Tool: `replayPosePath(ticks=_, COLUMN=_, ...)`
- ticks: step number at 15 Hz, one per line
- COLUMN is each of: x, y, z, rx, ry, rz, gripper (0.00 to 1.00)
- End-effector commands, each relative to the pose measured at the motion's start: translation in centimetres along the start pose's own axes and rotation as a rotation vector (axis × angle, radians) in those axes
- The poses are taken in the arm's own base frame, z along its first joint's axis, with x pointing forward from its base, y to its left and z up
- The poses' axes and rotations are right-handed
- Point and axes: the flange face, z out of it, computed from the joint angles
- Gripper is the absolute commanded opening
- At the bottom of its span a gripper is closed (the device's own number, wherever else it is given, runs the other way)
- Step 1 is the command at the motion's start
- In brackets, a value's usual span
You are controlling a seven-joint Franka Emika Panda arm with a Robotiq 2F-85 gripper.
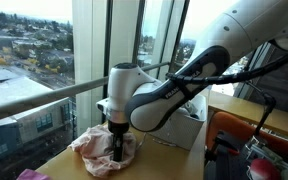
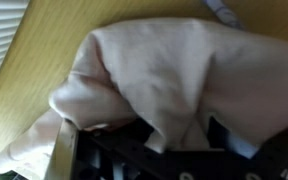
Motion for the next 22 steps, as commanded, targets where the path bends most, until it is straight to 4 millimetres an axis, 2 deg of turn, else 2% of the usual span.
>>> replayPosePath(ticks=1, x=-1.5, y=-0.9, z=0.1, rx=0.022, ry=-0.042, rz=-0.017, gripper=0.28)
replayPosePath(ticks=5, x=-2.7, y=-1.3, z=-4.4, rx=0.013, ry=-0.044, rz=-0.008, gripper=0.01)
replayPosePath(ticks=7, x=-2.9, y=-1.4, z=-7.7, rx=-0.002, ry=-0.040, rz=-0.005, gripper=0.00)
replayPosePath(ticks=9, x=-3.0, y=-1.3, z=-11.8, rx=-0.028, ry=-0.035, rz=-0.001, gripper=0.00)
replayPosePath(ticks=12, x=-2.9, y=-0.5, z=-18.8, rx=-0.074, ry=-0.017, rz=0.010, gripper=0.00)
replayPosePath(ticks=16, x=-3.7, y=1.6, z=-29.4, rx=-0.154, ry=0.019, rz=0.044, gripper=0.00)
replayPosePath(ticks=19, x=-6.0, y=4.3, z=-37.0, rx=-0.217, ry=0.053, rz=0.095, gripper=0.00)
replayPosePath(ticks=22, x=-10.4, y=8.3, z=-43.4, rx=-0.272, ry=0.083, rz=0.182, gripper=0.00)
